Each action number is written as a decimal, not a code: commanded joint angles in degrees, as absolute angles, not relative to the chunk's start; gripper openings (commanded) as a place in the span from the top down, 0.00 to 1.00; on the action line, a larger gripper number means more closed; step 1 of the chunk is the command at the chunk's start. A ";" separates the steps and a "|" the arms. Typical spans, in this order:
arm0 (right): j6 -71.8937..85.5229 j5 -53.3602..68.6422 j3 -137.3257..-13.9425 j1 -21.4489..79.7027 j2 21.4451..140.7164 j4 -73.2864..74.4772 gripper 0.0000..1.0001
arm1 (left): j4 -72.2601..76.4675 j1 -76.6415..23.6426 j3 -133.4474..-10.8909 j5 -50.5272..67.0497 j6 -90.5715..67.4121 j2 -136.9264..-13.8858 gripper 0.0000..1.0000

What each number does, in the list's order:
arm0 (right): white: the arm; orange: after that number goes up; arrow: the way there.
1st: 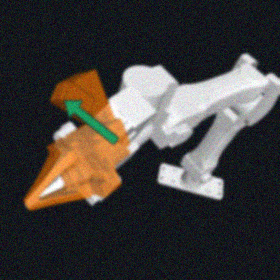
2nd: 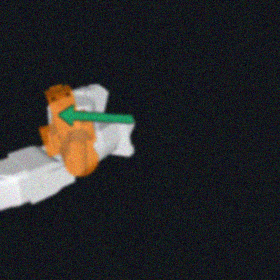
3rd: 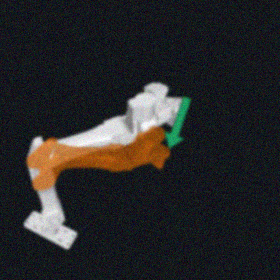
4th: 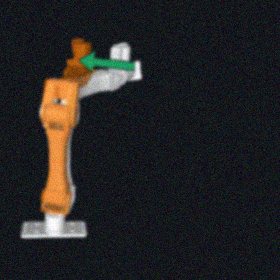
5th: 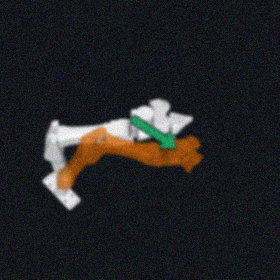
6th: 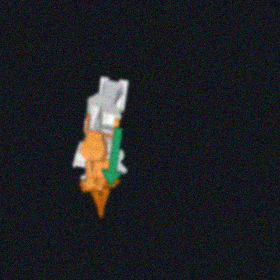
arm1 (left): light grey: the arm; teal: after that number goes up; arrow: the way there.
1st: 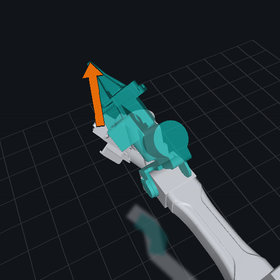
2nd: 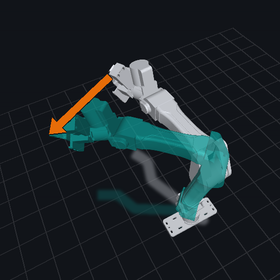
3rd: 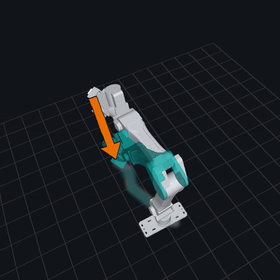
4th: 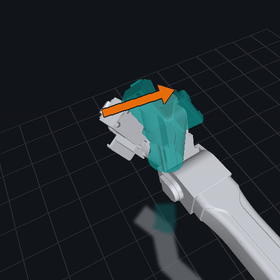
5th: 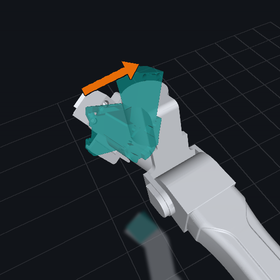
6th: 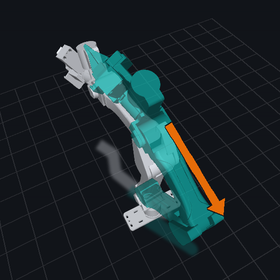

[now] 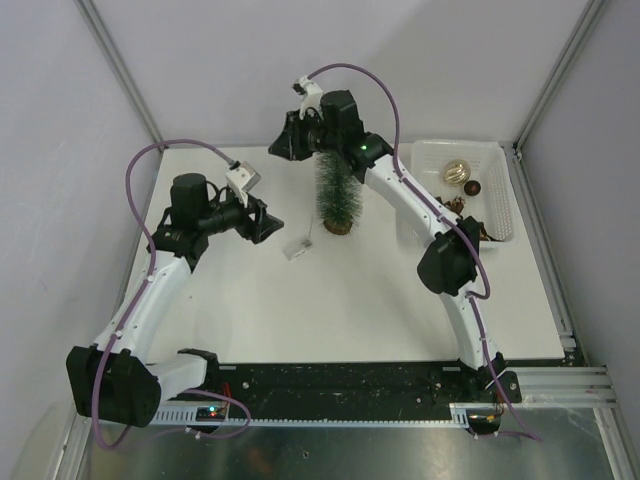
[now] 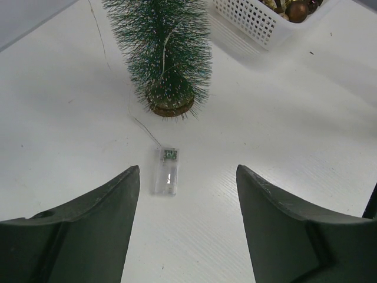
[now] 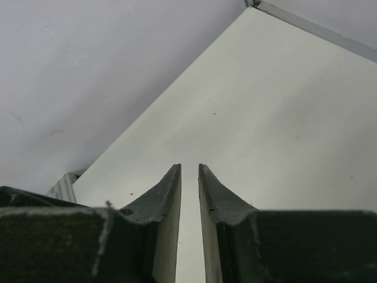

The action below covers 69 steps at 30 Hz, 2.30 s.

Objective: Decorate the small christmas tree

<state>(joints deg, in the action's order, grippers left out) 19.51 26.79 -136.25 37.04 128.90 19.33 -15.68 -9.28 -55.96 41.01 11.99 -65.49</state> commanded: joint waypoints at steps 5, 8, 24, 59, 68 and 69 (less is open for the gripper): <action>14.05 19.26 -137.06 37.71 129.04 14.26 0.78 | -15.16 -9.93 -56.95 42.37 11.74 -64.85 0.28; 12.90 16.65 -137.66 38.10 129.29 13.21 0.78 | -15.12 -9.93 -56.92 42.36 11.27 -64.58 0.28; 10.38 18.38 -106.77 40.32 100.66 5.53 0.53 | -15.18 -11.33 -59.31 31.44 9.14 -69.60 0.22; 15.34 17.54 -72.89 26.41 69.24 8.03 0.45 | -23.31 -21.47 -73.31 28.85 35.27 -92.18 0.11; 15.92 17.52 -72.60 26.15 68.82 8.69 0.46 | -14.89 -21.62 -70.79 26.37 34.55 -94.97 0.30; 15.96 17.46 -72.60 26.13 68.73 8.78 0.46 | -13.95 -21.62 -70.69 26.15 34.24 -95.17 0.34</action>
